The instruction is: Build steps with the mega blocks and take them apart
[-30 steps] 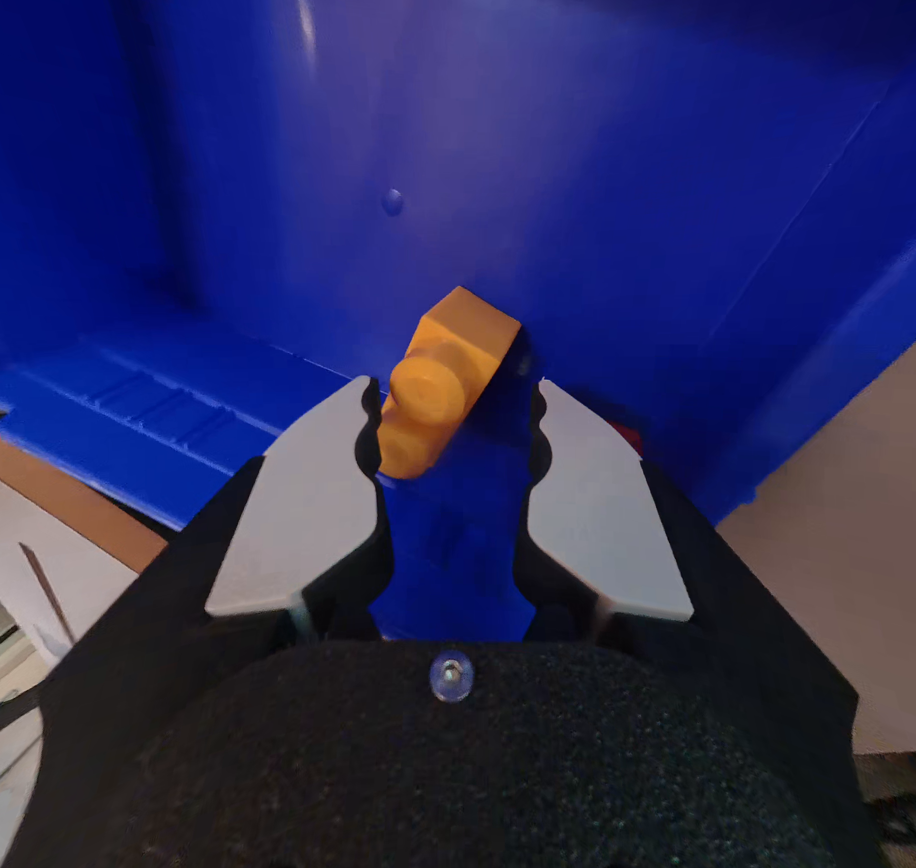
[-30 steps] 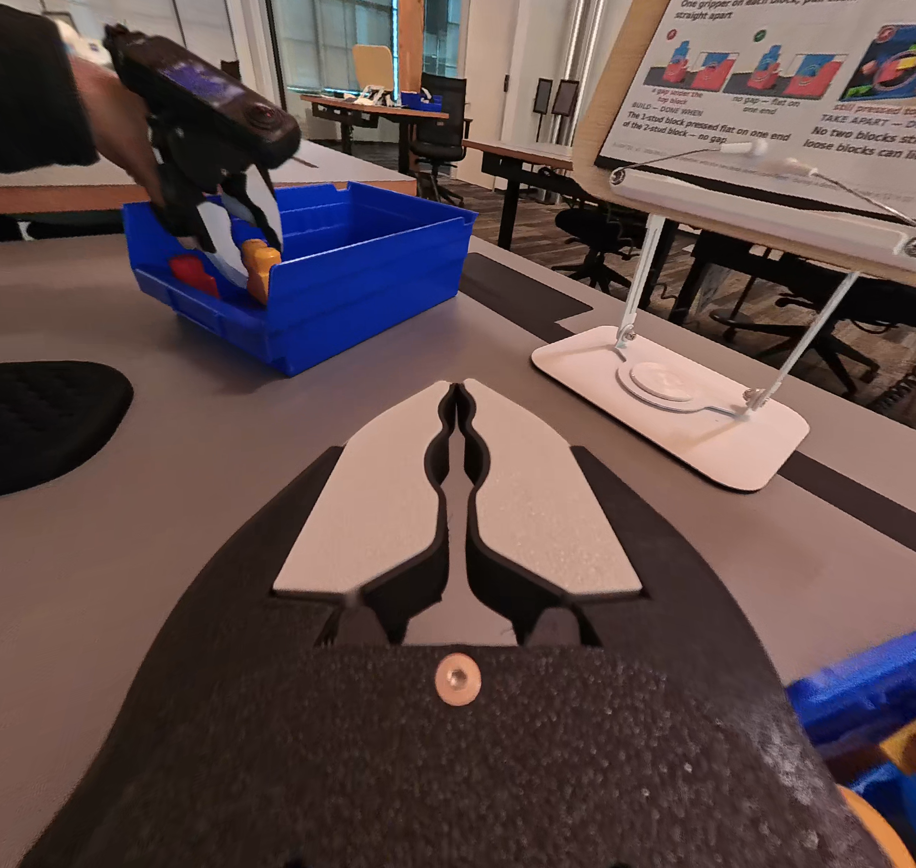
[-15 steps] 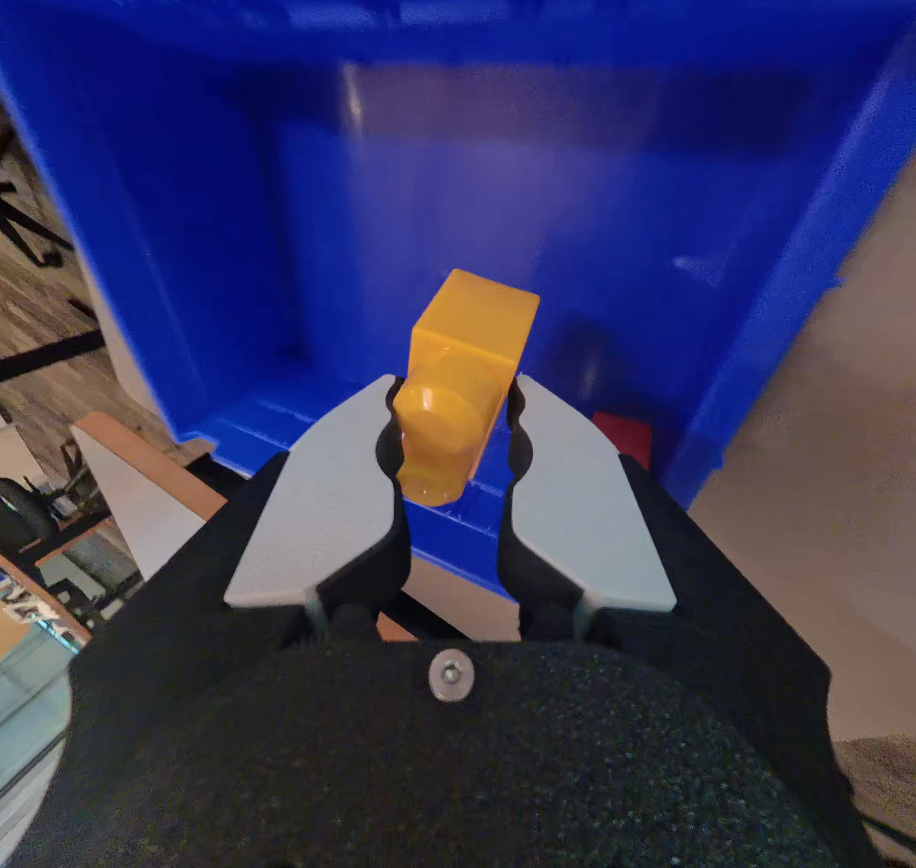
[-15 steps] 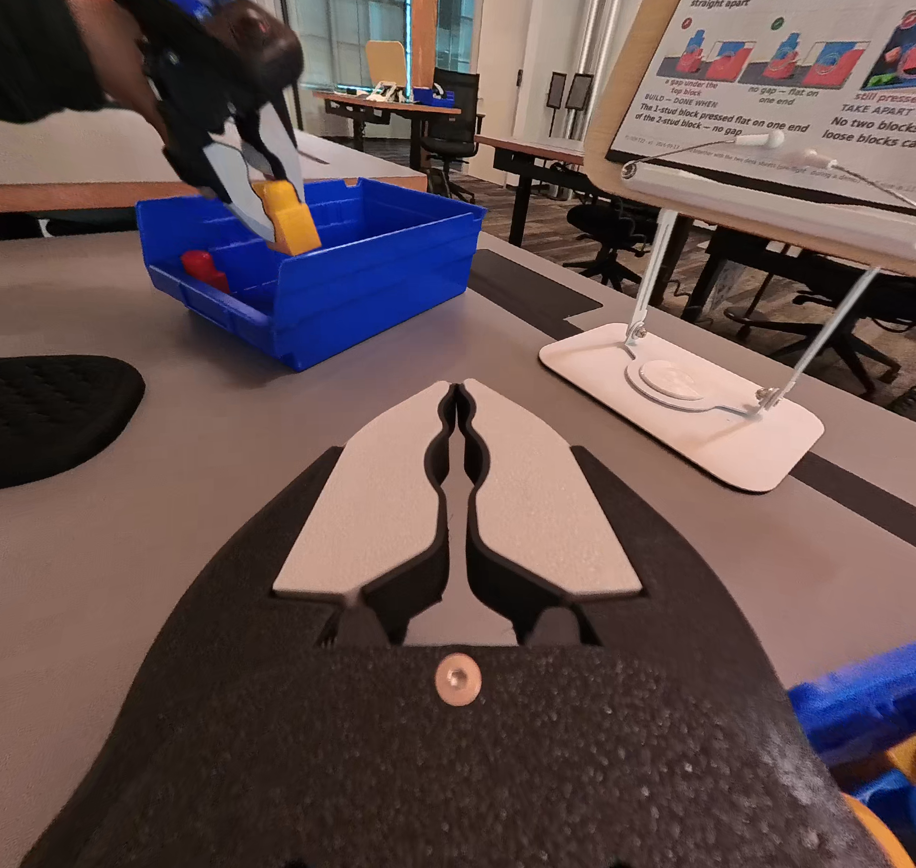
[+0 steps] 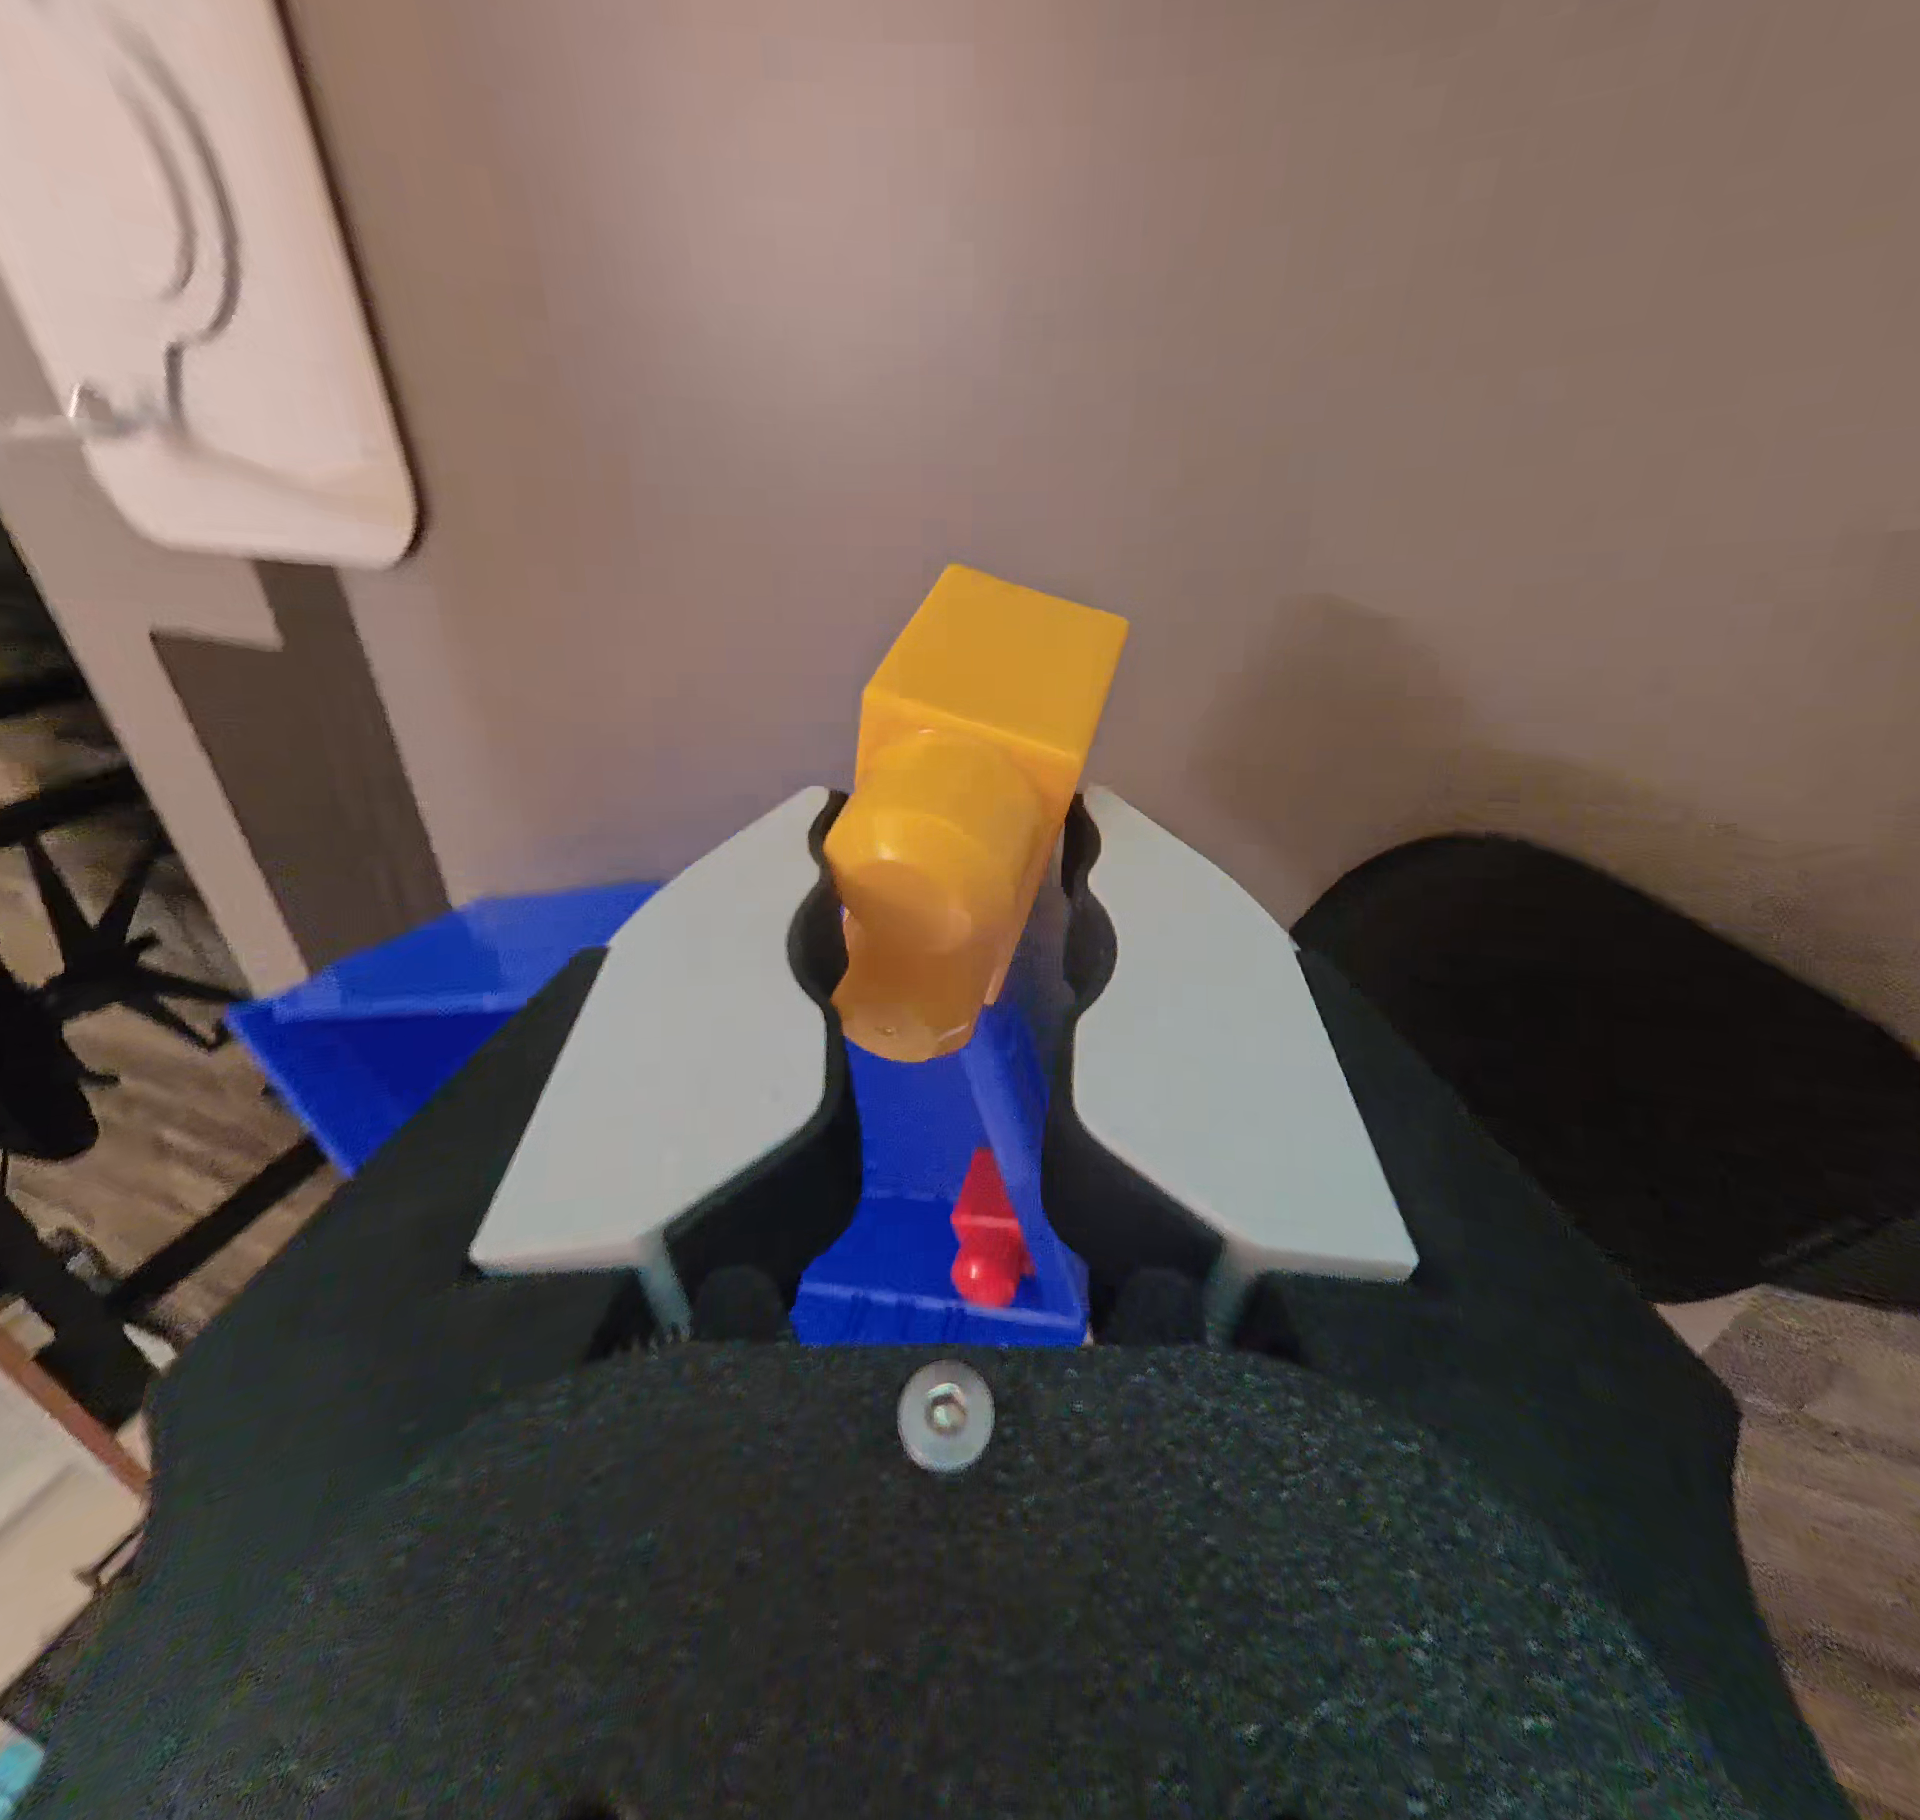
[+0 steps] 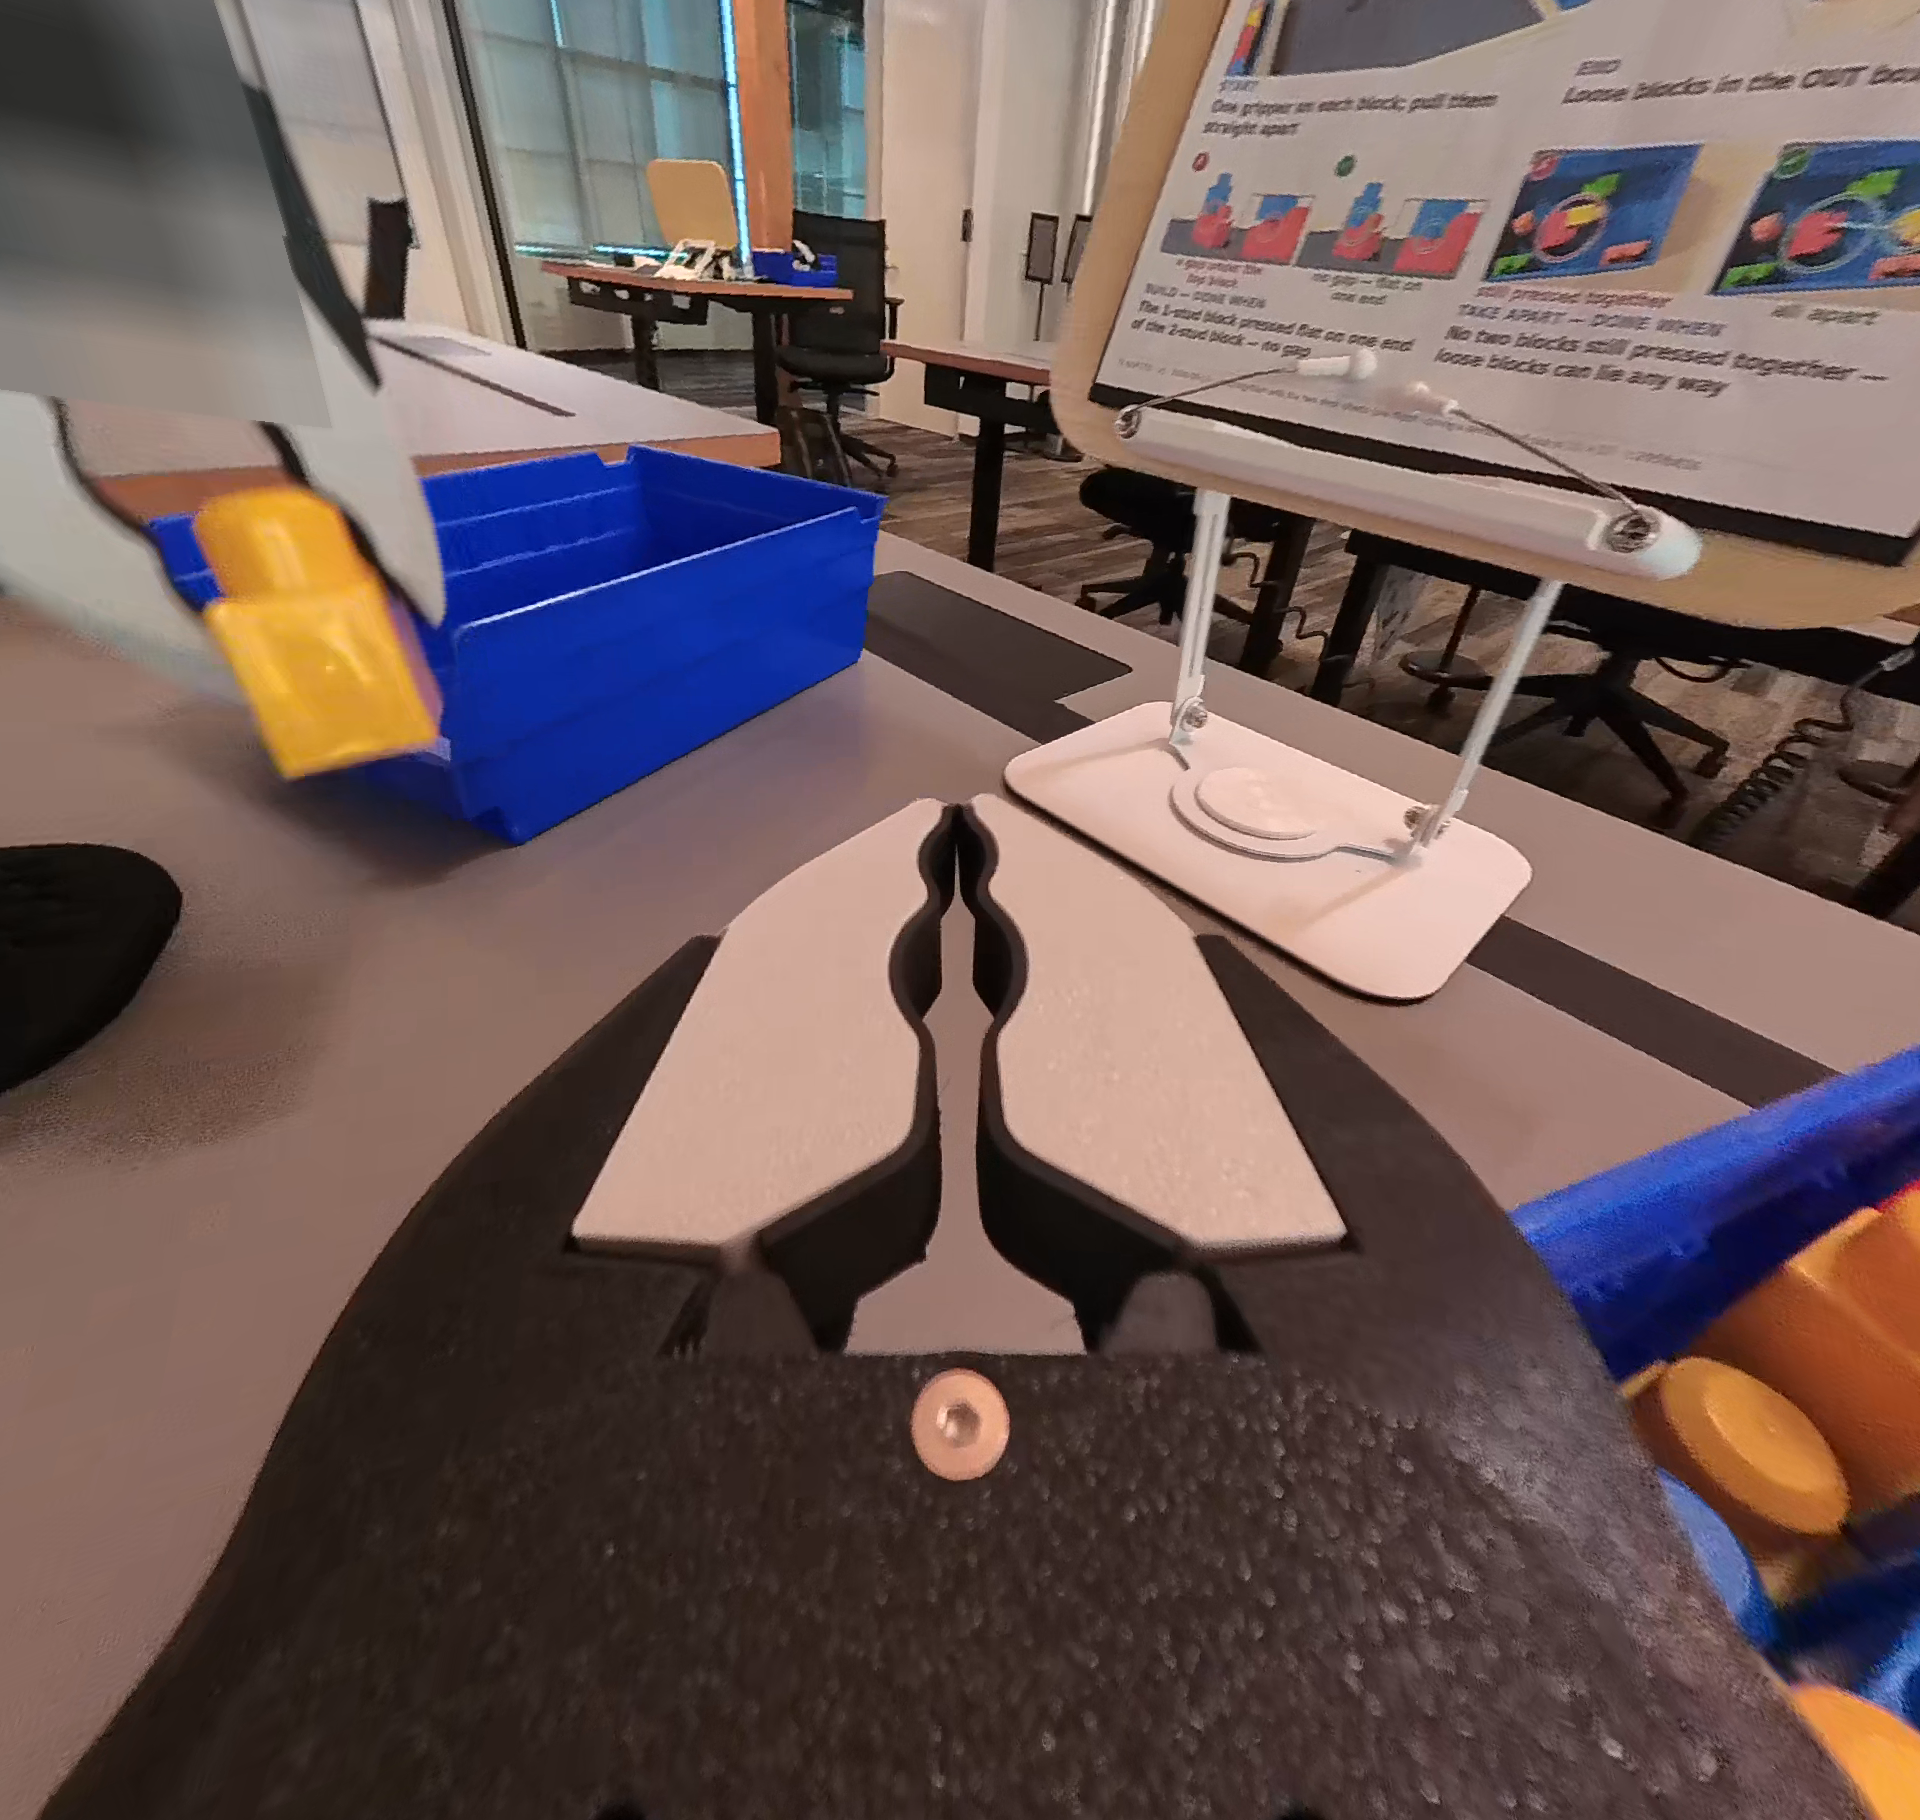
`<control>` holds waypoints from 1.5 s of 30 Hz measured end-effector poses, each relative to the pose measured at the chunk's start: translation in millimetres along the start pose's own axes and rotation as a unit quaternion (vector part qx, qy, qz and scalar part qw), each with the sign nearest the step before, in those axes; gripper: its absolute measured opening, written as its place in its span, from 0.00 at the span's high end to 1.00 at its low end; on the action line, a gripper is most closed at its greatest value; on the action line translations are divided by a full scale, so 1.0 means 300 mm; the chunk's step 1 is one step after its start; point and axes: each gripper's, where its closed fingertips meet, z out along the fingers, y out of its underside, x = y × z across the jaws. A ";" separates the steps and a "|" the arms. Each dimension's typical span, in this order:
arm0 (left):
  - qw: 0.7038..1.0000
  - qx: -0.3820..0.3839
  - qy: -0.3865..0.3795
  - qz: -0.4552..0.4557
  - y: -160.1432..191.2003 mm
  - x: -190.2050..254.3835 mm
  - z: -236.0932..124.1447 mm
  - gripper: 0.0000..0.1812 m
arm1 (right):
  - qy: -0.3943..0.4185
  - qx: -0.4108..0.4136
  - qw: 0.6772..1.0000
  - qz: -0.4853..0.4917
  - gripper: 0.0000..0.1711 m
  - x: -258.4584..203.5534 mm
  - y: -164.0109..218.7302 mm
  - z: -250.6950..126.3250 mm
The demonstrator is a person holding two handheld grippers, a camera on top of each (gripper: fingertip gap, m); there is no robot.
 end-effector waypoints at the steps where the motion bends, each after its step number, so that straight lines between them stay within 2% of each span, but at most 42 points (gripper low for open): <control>1: 1.000 0.003 0.006 0.012 -0.038 0.024 0.016 0.78 | 0.004 0.001 1.000 0.000 1.00 0.009 -0.003 -0.004; 8: 0.995 0.010 0.062 0.075 -0.230 0.181 0.150 0.78 | 0.014 0.000 1.000 -0.007 1.00 0.029 -0.002 -0.010; 15: 0.990 0.012 0.085 0.108 -0.305 0.268 0.236 0.78 | 0.015 -0.002 1.000 -0.003 1.00 0.033 0.001 -0.011; 20: 0.992 -0.013 0.075 0.105 -0.291 0.282 0.275 0.78 | 0.013 -0.005 1.000 -0.004 1.00 0.030 0.005 -0.009; 25: 0.997 -0.034 0.049 0.054 -0.287 0.252 0.286 0.78 | 0.014 -0.007 1.000 -0.004 1.00 0.030 0.010 -0.007; 35: 0.999 -0.021 0.037 0.004 -0.280 0.184 0.300 0.77 | 0.014 -0.009 1.000 0.000 1.00 0.034 0.012 -0.008; 38: 0.999 0.007 0.034 -0.008 -0.274 0.161 0.261 0.71 | 0.017 -0.008 1.000 0.000 1.00 0.038 0.010 -0.009; 41: 0.998 0.044 0.015 -0.037 -0.246 0.107 0.186 0.71 | 0.020 -0.008 1.000 0.001 1.00 0.043 0.012 -0.009; 45: 0.994 0.061 -0.030 -0.080 -0.124 0.003 0.080 0.72 | 0.032 -0.010 0.999 0.000 1.00 0.058 0.019 -0.010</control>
